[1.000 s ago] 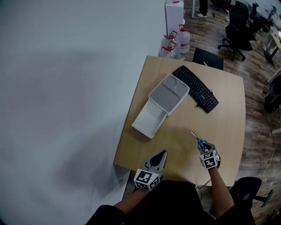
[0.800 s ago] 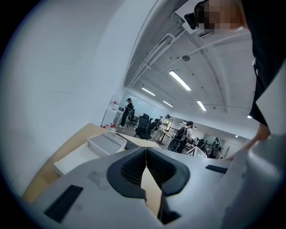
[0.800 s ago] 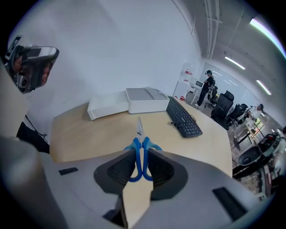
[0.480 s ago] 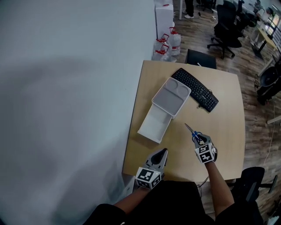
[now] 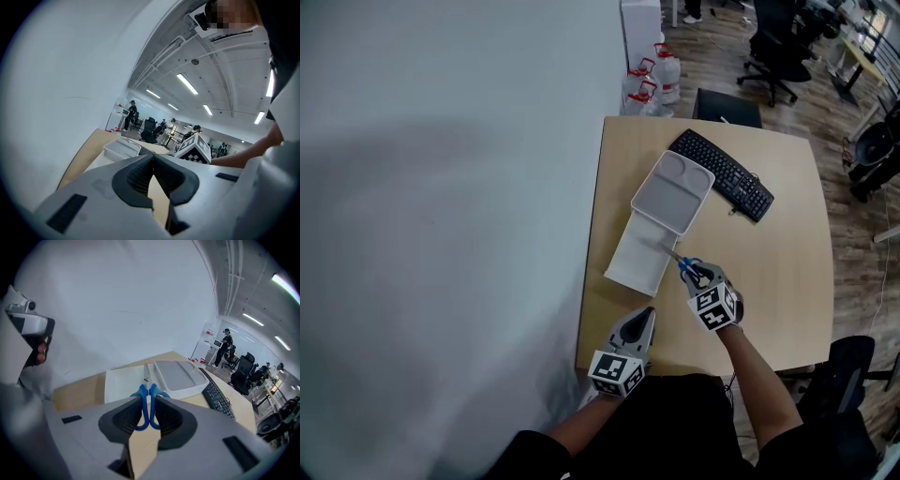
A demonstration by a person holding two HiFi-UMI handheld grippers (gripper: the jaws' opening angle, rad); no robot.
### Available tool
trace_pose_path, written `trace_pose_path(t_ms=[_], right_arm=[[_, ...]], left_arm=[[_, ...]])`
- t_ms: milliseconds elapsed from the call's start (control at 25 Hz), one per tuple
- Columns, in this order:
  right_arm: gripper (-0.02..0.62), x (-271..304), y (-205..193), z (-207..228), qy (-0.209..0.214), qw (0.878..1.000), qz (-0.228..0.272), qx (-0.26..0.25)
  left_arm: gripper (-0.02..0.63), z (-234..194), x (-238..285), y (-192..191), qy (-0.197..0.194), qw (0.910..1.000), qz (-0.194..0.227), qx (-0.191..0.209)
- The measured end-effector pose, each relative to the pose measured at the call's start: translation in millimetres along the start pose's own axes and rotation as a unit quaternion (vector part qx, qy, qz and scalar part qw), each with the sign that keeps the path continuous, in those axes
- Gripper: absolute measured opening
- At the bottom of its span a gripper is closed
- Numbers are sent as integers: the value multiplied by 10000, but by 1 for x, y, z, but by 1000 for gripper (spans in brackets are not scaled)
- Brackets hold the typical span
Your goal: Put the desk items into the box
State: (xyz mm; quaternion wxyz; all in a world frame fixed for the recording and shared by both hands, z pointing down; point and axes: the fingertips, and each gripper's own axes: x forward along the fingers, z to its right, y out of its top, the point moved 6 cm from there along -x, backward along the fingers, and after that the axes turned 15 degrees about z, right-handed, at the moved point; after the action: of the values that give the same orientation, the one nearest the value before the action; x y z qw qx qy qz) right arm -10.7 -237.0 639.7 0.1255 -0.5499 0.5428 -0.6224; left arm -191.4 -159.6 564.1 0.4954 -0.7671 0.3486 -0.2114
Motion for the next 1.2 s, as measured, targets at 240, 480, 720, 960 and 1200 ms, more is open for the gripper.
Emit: trace_pose_path(t_ms=[240, 480, 720, 960, 1200], right_arm=[[144, 45, 8, -23, 219, 9996, 25, 165], [144, 82, 2, -37, 301, 9982, -37, 517], [145, 110, -11, -54, 488, 9971, -245, 521], [144, 130, -27, -59, 530, 9948, -489, 713], [144, 140, -36, -62, 573, 9946, -778, 367]], left_arm=[[15, -16, -7, -9, 224, 9997, -14, -87], [15, -27, -11, -7, 403, 9991, 43, -79], [15, -53, -17, 2, 765, 9969, 175, -89], [15, -68, -19, 7, 843, 9961, 222, -102], [15, -62, -17, 7, 700, 9973, 211, -86]])
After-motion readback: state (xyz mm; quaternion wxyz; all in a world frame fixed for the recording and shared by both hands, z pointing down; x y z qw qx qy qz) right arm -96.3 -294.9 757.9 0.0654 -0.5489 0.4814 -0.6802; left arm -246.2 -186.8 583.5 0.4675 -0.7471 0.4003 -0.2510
